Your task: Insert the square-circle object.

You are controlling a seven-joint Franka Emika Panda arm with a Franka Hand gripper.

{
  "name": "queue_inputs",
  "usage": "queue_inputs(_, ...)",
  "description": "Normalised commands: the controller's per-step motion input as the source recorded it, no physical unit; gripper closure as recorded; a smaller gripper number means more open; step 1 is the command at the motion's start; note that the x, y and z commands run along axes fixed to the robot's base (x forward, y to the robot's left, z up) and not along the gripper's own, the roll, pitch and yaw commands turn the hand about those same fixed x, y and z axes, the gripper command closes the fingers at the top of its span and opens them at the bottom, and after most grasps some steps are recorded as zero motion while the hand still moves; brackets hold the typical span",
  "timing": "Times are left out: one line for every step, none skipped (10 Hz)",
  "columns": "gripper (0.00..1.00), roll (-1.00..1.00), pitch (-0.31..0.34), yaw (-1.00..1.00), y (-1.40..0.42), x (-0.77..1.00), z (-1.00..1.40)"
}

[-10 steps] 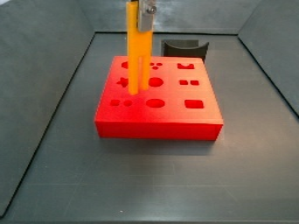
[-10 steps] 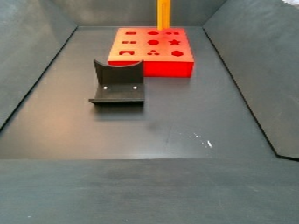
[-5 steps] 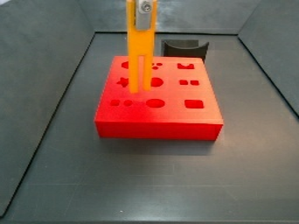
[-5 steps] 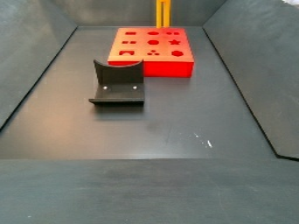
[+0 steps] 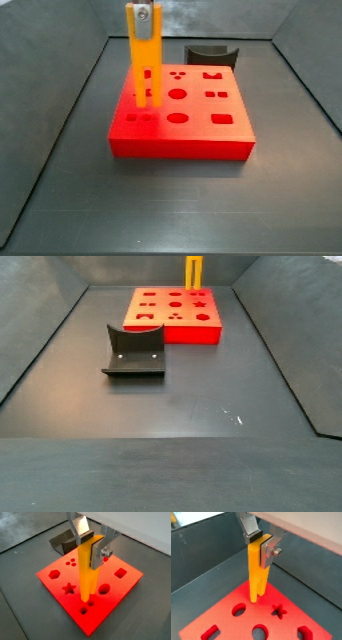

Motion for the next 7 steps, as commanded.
queue_inputs(1.0,-0.02,-0.071,-0.13,-0.08,-0.12,-0.27)
queue_inputs(1.0,-0.14,-0.114,-0.02,-0.08,-0.1,-0.05)
queue_inputs(1.0,-0.3,-0.179,0.0,0.0,-0.18,0.17)
queue_inputs(1.0,-0.41,-0.243,0.0,0.07,-0.39,0.26)
queue_inputs(1.0,-0.38,-0.27,-0.01,0.05,-0.37,0.03)
queue_inputs(1.0,-0.4,-0.333,-0.03,0.05,-0.37,-0.01)
queue_inputs(1.0,-0.18,-0.233,0.0,0.03,-0.21,-0.07)
